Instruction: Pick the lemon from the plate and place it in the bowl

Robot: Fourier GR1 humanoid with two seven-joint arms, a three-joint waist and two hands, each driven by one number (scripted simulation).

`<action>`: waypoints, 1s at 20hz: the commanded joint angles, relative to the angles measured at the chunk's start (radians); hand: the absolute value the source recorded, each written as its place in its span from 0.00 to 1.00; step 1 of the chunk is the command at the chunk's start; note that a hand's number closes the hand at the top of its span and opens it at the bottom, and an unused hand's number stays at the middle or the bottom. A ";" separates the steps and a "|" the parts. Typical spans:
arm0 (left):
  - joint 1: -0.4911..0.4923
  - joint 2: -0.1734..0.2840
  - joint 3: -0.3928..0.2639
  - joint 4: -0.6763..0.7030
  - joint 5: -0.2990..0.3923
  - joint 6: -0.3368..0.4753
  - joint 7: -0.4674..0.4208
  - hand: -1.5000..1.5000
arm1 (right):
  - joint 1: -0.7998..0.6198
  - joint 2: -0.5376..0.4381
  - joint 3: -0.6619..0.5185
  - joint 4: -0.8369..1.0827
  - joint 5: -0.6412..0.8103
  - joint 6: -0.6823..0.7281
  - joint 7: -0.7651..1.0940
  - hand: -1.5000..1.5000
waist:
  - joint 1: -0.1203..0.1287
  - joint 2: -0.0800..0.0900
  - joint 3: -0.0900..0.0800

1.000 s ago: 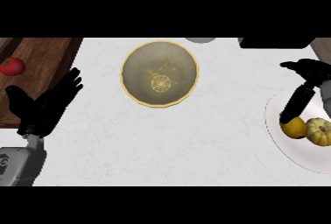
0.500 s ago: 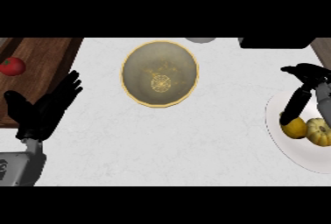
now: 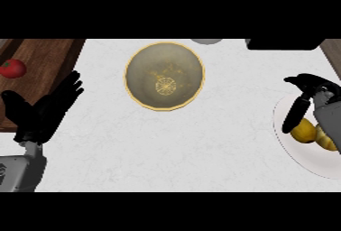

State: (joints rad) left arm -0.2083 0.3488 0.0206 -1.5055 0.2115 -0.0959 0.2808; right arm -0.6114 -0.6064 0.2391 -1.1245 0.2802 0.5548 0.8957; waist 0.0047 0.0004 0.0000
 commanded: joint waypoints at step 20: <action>-0.031 -0.062 0.058 0.072 -0.083 -0.059 -0.031 0.50 | 0.124 0.094 -0.125 0.174 0.262 -0.028 -0.190 0.00 | -0.003 0.000 0.000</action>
State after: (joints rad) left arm -0.2261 0.3010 0.0770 -1.4617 0.1559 -0.1532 0.2599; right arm -0.5202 -0.5292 0.1350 -0.9665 0.5073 0.5485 0.7486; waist 0.0026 0.0004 -0.0001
